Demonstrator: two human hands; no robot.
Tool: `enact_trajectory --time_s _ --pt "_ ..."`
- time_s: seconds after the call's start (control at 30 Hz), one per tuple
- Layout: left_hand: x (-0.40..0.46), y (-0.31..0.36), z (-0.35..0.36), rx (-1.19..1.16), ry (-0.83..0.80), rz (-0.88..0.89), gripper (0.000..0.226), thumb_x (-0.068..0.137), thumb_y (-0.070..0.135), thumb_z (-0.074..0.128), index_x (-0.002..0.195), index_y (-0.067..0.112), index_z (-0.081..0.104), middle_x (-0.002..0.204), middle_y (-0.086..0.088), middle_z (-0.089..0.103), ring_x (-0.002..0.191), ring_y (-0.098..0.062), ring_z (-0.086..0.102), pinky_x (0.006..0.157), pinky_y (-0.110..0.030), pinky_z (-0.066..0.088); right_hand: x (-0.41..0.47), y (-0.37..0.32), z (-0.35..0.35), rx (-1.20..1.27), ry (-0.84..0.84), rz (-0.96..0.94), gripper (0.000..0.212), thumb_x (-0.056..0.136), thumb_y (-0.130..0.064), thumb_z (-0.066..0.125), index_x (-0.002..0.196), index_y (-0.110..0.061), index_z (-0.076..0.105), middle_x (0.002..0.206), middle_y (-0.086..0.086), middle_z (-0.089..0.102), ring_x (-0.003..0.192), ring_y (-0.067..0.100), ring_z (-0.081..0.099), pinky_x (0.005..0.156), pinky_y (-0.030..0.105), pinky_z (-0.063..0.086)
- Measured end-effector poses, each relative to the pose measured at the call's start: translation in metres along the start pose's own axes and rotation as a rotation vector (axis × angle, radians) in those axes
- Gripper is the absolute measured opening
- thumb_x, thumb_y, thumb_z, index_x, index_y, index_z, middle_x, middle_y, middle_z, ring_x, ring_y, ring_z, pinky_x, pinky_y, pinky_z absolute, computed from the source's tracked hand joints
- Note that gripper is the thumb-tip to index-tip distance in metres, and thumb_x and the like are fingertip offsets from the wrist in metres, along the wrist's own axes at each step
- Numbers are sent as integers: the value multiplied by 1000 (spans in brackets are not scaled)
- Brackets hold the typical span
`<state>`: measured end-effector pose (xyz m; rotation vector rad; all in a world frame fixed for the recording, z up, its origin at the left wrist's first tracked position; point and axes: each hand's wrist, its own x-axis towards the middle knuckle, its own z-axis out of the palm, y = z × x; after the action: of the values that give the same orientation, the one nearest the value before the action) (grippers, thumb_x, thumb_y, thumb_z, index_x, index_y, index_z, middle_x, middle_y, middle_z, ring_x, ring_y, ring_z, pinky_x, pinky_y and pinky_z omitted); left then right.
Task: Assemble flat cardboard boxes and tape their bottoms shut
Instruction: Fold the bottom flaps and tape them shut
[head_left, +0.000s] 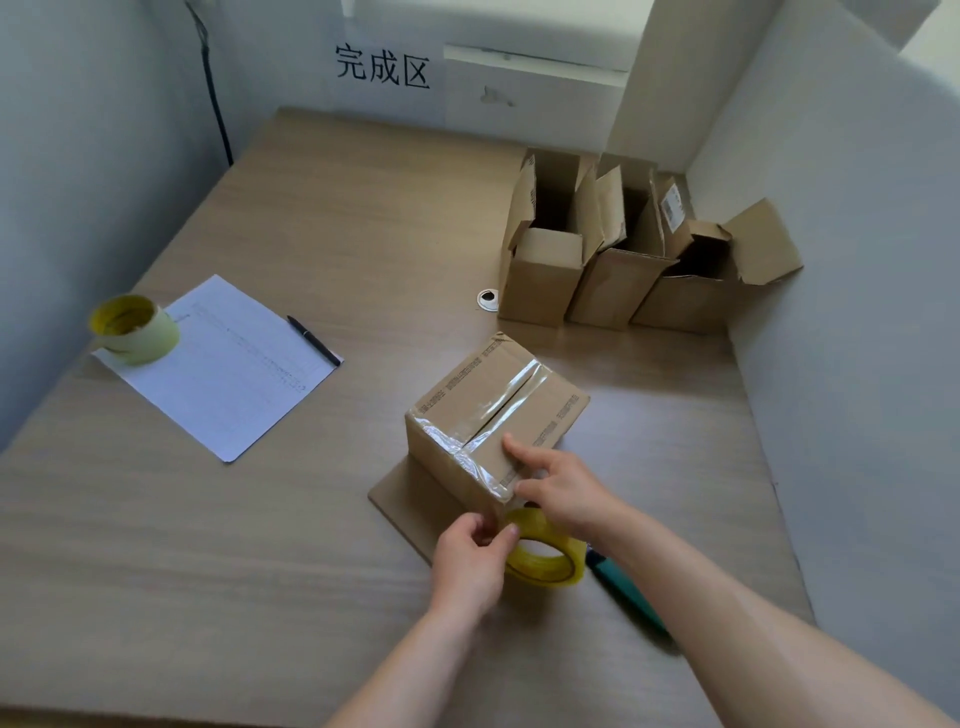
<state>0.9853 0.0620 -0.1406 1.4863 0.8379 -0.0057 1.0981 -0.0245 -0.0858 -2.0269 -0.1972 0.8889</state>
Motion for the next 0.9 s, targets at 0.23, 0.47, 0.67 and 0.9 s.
enact_trajectory --time_s 0.23,0.47,0.67,0.9 --pt "-12 0 13 41 249 117 32 76 17 78 93 29 54 90 11 66 83 -4 65 74 -22 52 7 8 -6 -48 -50 -51 58 93 -12 60 142 -40 47 139 -6 54 122 14 54 103 35 48" --pt "-23 12 40 -93 282 -202 32 80 31 77 102 20 58 92 -2 68 81 -17 65 67 -29 50 5 3 -19 -98 -167 6 54 100 -22 45 142 -56 38 130 -2 50 98 15 54 60 21 48" --pt "-31 18 56 -664 223 -231 37 88 -8 60 111 21 59 89 -13 73 64 -24 69 57 -35 56 4 2 -21 -102 -202 -78 58 99 -4 48 148 -32 40 151 -1 39 135 18 41 114 34 36" --pt "-35 22 53 -830 235 -297 19 96 6 55 113 2 61 80 -17 65 59 -23 64 50 -31 53 9 4 -22 -137 -216 -131 59 96 2 46 148 -25 41 153 -1 37 140 16 34 119 34 28"
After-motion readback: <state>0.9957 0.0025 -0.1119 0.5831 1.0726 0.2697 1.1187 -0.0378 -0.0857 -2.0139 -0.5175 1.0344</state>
